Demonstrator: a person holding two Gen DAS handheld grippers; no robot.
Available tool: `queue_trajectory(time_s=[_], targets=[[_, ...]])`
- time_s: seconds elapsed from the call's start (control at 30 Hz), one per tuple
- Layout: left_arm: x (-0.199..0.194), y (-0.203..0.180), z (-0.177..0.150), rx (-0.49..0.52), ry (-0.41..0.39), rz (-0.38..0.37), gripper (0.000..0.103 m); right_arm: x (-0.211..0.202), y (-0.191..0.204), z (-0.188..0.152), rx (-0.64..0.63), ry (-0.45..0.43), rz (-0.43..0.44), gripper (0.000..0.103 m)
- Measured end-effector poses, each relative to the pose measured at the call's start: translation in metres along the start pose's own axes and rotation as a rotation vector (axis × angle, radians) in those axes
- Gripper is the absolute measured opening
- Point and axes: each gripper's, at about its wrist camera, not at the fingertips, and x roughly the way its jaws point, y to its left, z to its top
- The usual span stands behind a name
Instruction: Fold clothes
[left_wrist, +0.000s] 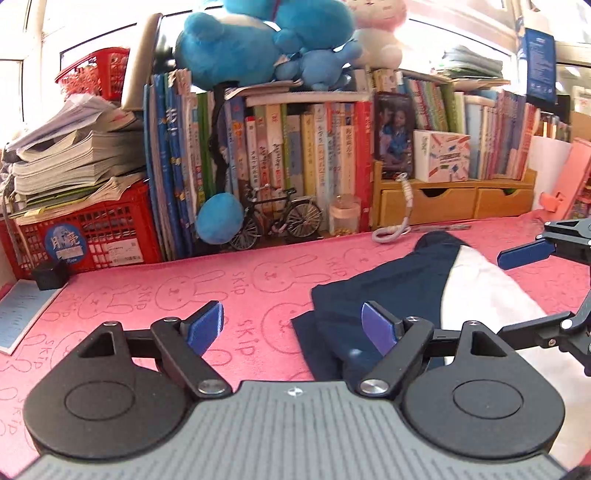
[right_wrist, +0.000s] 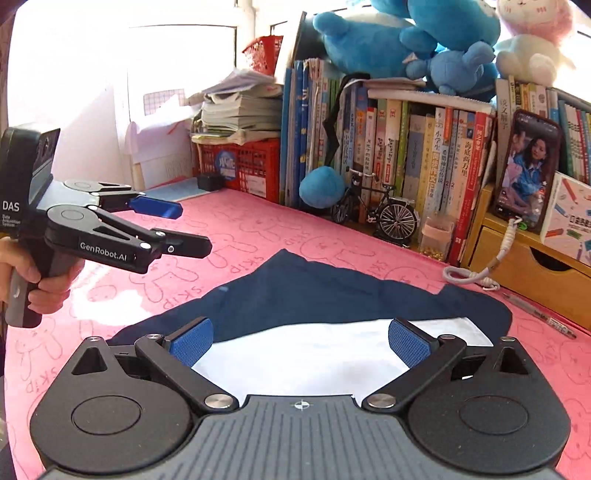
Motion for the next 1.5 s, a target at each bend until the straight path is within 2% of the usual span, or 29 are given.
queue_trajectory(time_s=[0.07, 0.17, 0.2, 0.27, 0.37, 0.5, 0.53, 0.63, 0.73, 0.77, 0.8, 0.97, 1.03, 1.13, 1.2, 1.3, 1.37, 1.5], targets=[[-0.009, -0.026, 0.004, 0.049, 0.001, -0.062, 0.088, -0.028, 0.009, -0.018, 0.012, -0.030, -0.017, 0.103], [0.001, -0.065, 0.006, 0.066, 0.087, -0.169, 0.088, -0.061, 0.021, -0.043, 0.042, -0.047, -0.011, 0.103], [0.007, -0.078, 0.006, 0.069, 0.121, -0.189, 0.088, -0.067, 0.024, -0.049, 0.052, -0.034, -0.007, 0.103], [0.025, -0.099, 0.004, 0.095, 0.161, -0.182, 0.088, -0.072, 0.029, -0.062, 0.057, -0.006, -0.016, 0.103], [0.051, -0.108, 0.004, 0.109, 0.183, -0.100, 0.088, -0.070, 0.033, -0.079, 0.067, 0.055, -0.049, 0.103], [0.074, -0.083, 0.008, 0.049, 0.196, 0.019, 0.090, -0.067, 0.027, -0.101, 0.135, 0.124, -0.055, 0.103], [0.077, -0.074, 0.008, 0.038, 0.197, 0.060, 0.091, -0.069, 0.024, -0.105, 0.152, 0.127, -0.051, 0.103], [0.087, -0.052, 0.000, 0.077, 0.217, 0.248, 0.090, -0.075, 0.017, -0.117, 0.195, 0.132, -0.041, 0.103], [0.089, -0.023, -0.014, 0.099, 0.239, 0.368, 0.088, -0.087, 0.012, -0.124, 0.211, 0.108, -0.057, 0.103], [0.083, -0.014, -0.016, 0.082, 0.240, 0.378, 0.086, -0.091, 0.010, -0.124, 0.213, 0.097, -0.063, 0.103], [0.075, -0.006, -0.018, 0.053, 0.230, 0.369, 0.085, -0.096, 0.009, -0.123, 0.216, 0.073, -0.072, 0.103], [0.011, -0.001, -0.019, -0.034, 0.083, 0.222, 0.085, -0.116, -0.005, -0.110, 0.267, -0.135, -0.131, 0.103], [-0.015, -0.021, -0.022, 0.001, 0.012, 0.127, 0.089, -0.117, -0.014, -0.104, 0.310, -0.209, -0.132, 0.103], [-0.044, -0.054, -0.037, 0.082, -0.046, -0.002, 0.091, -0.106, -0.020, -0.093, 0.334, -0.217, -0.125, 0.103], [-0.045, -0.066, -0.052, 0.125, -0.003, -0.022, 0.091, -0.094, -0.021, -0.086, 0.346, -0.206, -0.090, 0.102], [-0.033, -0.072, -0.075, 0.149, 0.090, -0.012, 0.091, -0.074, -0.021, -0.075, 0.371, -0.173, -0.014, 0.094], [-0.027, -0.067, -0.087, 0.125, 0.124, -0.002, 0.092, -0.059, -0.015, -0.066, 0.332, -0.153, 0.014, 0.093], [-0.022, -0.051, -0.093, 0.018, 0.160, -0.037, 0.095, -0.022, -0.012, -0.050, 0.258, -0.087, 0.054, 0.092]])
